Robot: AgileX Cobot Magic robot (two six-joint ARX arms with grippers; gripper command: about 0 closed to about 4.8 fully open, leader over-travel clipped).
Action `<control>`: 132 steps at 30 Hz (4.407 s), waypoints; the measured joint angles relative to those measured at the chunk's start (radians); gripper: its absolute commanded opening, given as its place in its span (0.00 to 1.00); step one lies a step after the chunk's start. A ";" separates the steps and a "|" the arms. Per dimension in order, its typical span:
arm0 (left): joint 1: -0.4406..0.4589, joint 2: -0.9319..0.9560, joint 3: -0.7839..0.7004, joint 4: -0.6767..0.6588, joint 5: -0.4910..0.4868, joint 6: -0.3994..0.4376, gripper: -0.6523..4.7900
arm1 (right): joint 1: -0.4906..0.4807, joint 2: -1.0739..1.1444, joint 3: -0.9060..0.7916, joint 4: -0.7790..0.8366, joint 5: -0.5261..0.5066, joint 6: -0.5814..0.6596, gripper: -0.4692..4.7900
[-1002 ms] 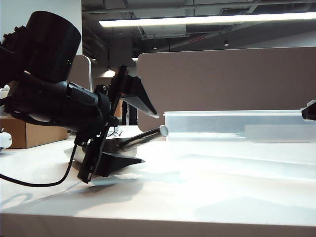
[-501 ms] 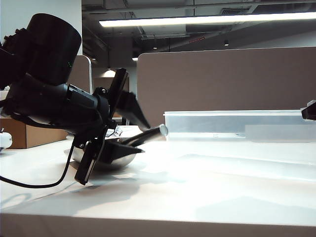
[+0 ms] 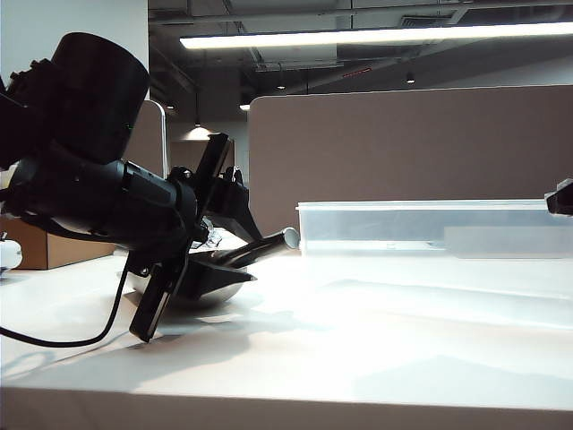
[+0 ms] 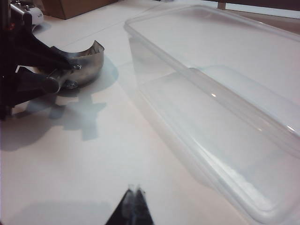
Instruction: Pick up the metal ice scoop from the table and place it inside the transparent plastic box.
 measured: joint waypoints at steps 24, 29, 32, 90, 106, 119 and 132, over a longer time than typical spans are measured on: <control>0.171 0.004 0.002 0.051 0.296 0.112 0.11 | 0.000 -0.027 0.000 0.002 0.000 0.000 0.09; 0.309 0.004 0.048 0.072 0.539 0.220 0.11 | 0.000 -0.033 0.000 0.000 0.000 0.000 0.09; 0.393 0.004 0.166 0.003 0.797 0.273 0.11 | -0.006 -0.052 0.000 0.002 0.000 0.000 0.09; 0.112 0.407 1.122 -0.747 1.038 0.508 0.11 | -0.200 -0.167 0.000 0.000 0.000 0.000 0.09; 0.097 0.403 1.124 -0.860 0.982 0.650 0.11 | -0.200 -0.167 0.000 0.000 0.000 0.000 0.09; 0.099 0.398 1.137 -1.036 1.141 0.780 0.11 | -0.200 -0.167 0.000 0.000 0.000 0.000 0.09; 0.129 0.387 1.228 -1.081 1.285 0.736 0.11 | -0.200 -0.167 0.000 0.000 0.000 0.000 0.09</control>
